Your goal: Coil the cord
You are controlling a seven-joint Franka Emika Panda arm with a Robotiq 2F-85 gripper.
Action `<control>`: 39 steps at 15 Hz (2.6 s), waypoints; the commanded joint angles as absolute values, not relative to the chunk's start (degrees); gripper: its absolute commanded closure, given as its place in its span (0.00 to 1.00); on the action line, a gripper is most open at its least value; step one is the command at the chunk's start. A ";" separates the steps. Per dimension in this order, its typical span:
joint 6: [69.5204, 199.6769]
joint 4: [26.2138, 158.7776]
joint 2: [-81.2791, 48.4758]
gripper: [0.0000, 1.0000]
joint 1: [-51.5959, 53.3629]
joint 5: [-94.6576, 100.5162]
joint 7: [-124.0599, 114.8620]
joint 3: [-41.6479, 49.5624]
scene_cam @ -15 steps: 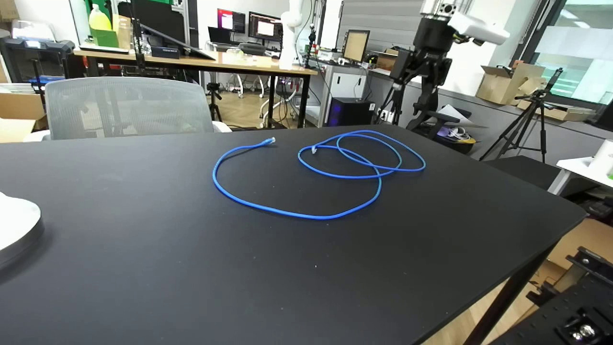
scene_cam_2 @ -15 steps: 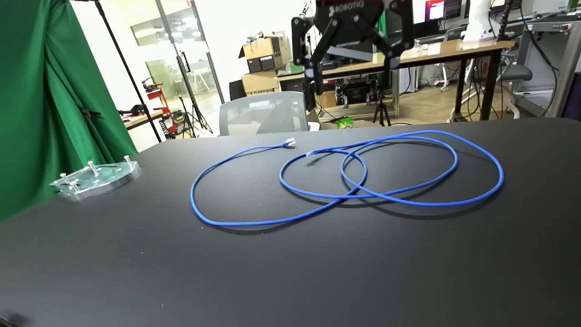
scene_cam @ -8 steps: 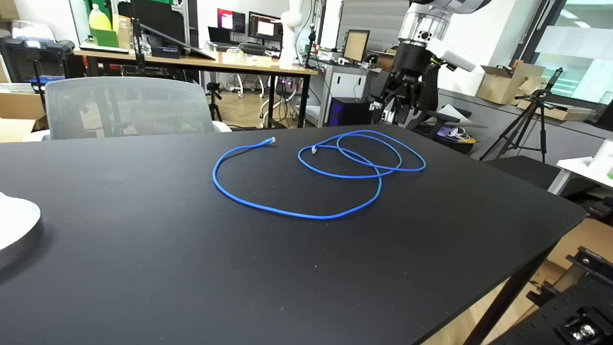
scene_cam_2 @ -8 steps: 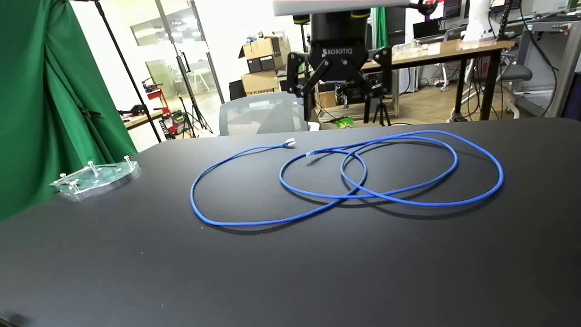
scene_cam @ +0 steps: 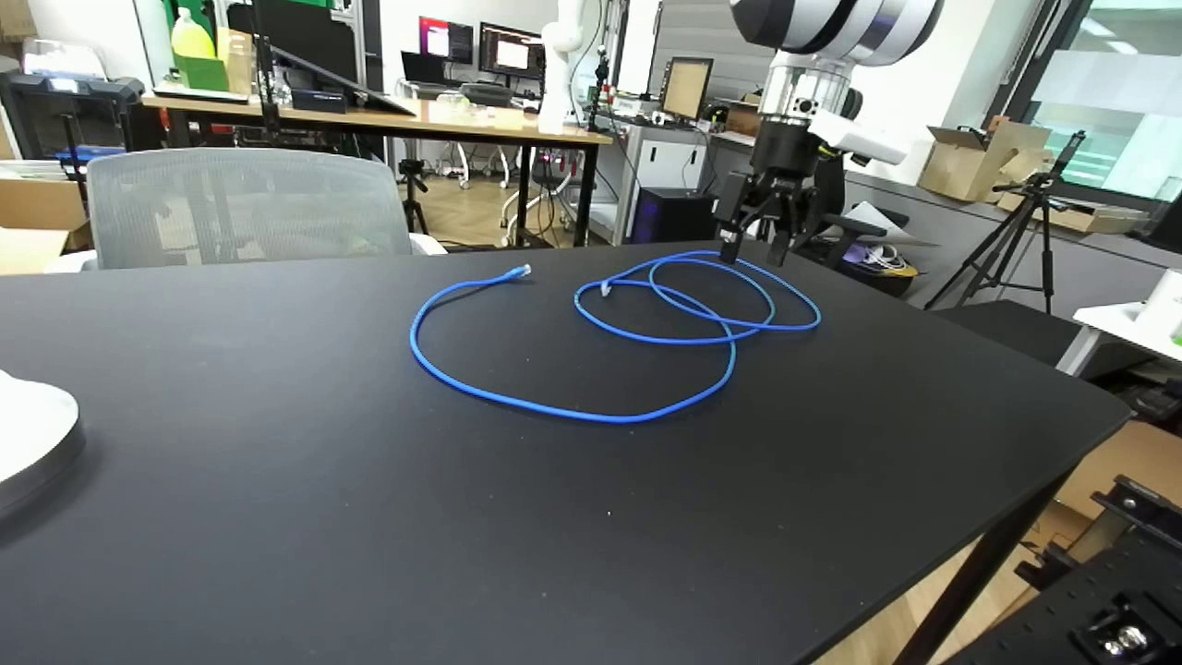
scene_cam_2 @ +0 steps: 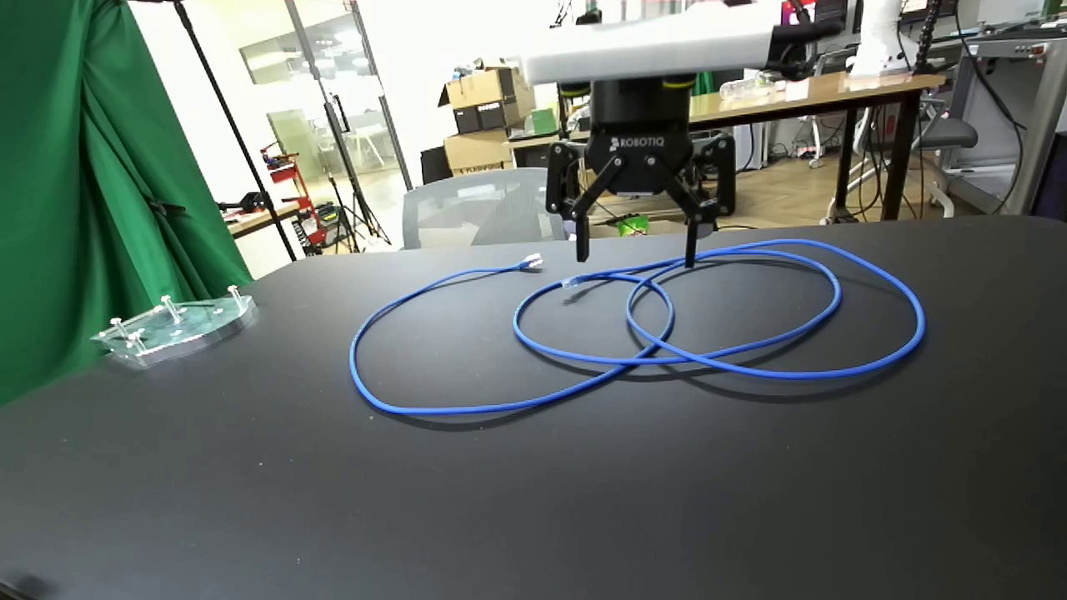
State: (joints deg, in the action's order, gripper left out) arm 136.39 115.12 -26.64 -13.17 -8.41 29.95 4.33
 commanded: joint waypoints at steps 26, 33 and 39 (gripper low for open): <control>135.77 94.76 -47.16 0.40 -11.12 -0.81 23.65 0.41; 135.98 93.38 -47.28 0.89 -11.40 -0.71 23.69 0.42; 135.16 93.25 -46.67 0.98 -11.61 -1.05 23.71 0.11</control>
